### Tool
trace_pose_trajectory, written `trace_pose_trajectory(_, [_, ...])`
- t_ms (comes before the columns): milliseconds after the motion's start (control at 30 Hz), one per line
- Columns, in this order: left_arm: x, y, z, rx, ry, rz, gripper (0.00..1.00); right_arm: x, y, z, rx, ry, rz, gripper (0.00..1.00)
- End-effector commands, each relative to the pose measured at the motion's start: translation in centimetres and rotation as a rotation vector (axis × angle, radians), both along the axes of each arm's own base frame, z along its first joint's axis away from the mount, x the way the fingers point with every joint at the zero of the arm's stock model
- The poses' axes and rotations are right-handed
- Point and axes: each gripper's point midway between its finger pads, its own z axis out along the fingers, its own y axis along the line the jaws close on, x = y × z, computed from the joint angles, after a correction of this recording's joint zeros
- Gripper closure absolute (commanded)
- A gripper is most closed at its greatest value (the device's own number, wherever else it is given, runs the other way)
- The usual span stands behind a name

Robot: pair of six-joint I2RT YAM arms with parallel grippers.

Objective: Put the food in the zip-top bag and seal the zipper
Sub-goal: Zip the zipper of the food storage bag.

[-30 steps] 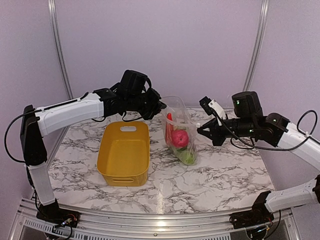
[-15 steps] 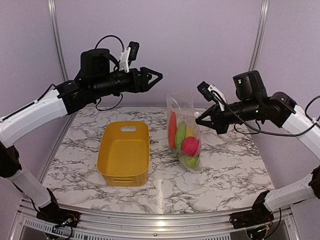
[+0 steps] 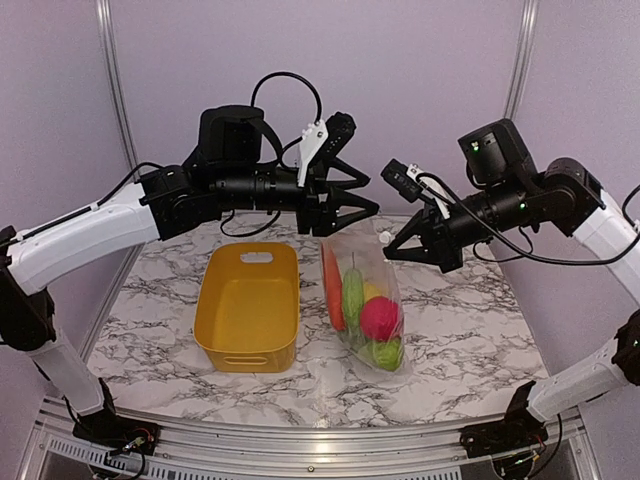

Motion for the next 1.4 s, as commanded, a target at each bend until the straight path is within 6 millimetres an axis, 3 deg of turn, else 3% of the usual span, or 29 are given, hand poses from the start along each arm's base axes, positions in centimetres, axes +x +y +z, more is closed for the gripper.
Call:
trace_pose_trajectory(0, [-2.3, -1.6, -0.6, 0.025, 0.012, -0.089, 0.39, -1.3, 0.0, 1.8, -0.002, -0.018, 0.019, 1.00])
trace_pose_trajectory(300, [-5.4, -1.3, -3.6, 0.094, 0.108, -0.142, 0.44, -1.5, -0.2, 1.4, -0.010, -0.017, 0.027, 1.00])
trace_pose_trajectory(533, [-5.1, -2.0, -5.2, 0.139, 0.091, -0.130, 0.49, -1.6, 0.4, 2.0, 0.001, -0.015, 0.039, 1.00])
trace_pose_trajectory(900, [-6.2, -1.9, -5.6, 0.133, 0.176, -0.176, 0.65, -0.9, -0.7, 2.4, -0.036, -0.054, -0.028, 1.00])
trace_pose_trajectory(1200, [-6.3, -2.6, -5.3, 0.108, 0.214, -0.186, 0.67, 0.4, -0.7, 2.7, -0.055, -0.095, -0.073, 1.00])
trace_pose_trajectory(1367, [-4.0, -3.2, -4.5, 0.065, 0.215, -0.068, 0.57, 0.2, -0.2, 2.9, -0.041, -0.101, -0.046, 1.00])
